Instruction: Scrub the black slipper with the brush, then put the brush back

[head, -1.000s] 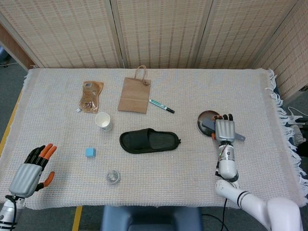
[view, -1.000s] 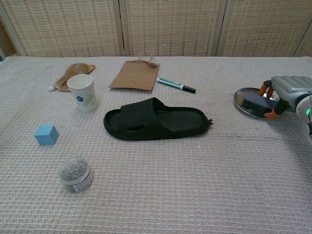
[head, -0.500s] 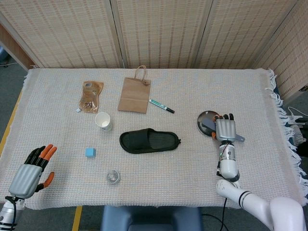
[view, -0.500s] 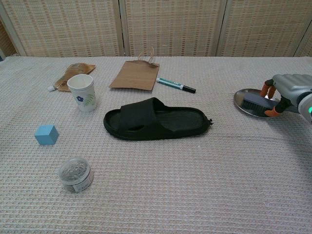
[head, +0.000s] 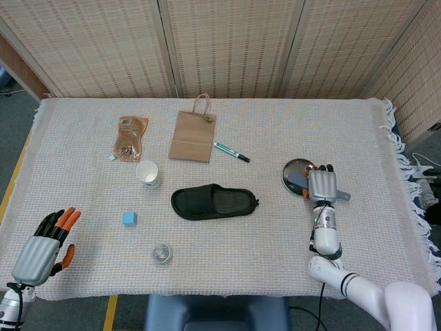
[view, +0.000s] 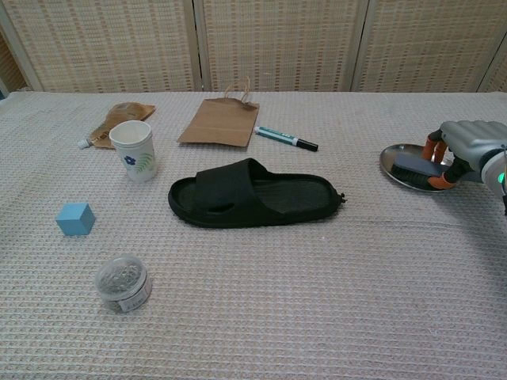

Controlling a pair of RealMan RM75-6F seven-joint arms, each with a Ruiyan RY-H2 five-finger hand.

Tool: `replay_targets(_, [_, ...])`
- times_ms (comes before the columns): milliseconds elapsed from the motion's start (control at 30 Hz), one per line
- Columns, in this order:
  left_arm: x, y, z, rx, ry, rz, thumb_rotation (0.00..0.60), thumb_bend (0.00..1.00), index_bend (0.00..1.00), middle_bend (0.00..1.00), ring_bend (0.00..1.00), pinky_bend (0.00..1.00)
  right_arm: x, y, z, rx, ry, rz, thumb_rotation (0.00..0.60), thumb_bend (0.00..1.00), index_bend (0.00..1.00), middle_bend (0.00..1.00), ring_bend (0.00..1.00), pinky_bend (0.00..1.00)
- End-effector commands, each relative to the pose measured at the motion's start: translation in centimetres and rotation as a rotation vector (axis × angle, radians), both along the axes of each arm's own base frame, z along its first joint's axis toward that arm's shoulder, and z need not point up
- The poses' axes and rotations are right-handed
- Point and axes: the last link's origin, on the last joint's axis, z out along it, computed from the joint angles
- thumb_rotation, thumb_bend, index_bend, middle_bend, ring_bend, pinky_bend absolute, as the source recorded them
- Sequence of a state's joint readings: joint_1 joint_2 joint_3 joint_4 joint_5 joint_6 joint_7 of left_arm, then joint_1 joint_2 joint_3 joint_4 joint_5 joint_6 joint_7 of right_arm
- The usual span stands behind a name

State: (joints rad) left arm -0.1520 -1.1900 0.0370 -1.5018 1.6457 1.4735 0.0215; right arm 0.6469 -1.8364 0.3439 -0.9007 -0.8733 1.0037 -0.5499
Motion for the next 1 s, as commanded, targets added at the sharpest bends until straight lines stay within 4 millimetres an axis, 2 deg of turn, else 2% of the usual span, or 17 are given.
replay_targets(33, [0.0,0.0,0.0,-0.003,0.002,0.001,0.600,0.58,0.00,0.00,0.00,0.10,0.0,0.0,0.0,0.000,0.001,0.002,0.600,0.25,0.45,0.40,0.24,0.19])
replay_targets(267, [0.0,-0.1,-0.1,-0.007,0.002,-0.001,0.600,0.58,0.00,0.00,0.00,0.10,0.1,0.0,-0.2,0.008,0.007,0.012,0.600,0.26,0.50,0.44,0.29,0.31])
replay_targets(500, [0.1,-0.1,-0.1,-0.010,0.000,-0.005,0.600,0.58,0.00,0.00,0.00,0.10,0.6,0.0,-0.2,-0.009,0.010,0.057,0.600,0.35,0.66,0.56,0.46,0.57])
replay_targets(767, [0.2,-0.1,-0.2,-0.016,-0.003,-0.010,0.600,0.58,0.00,0.00,0.00,0.10,0.7,0.0,-0.1,-0.018,0.030,0.085,0.600,0.40,0.75,0.62,0.52,0.66])
replay_targets(1000, [0.2,-0.2,-0.3,-0.020,-0.001,-0.010,0.600,0.58,0.00,0.00,0.00,0.10,1.4,0.0,0.0,-0.015,0.023,0.165,0.600,0.51,0.86,0.70,0.60,0.83])
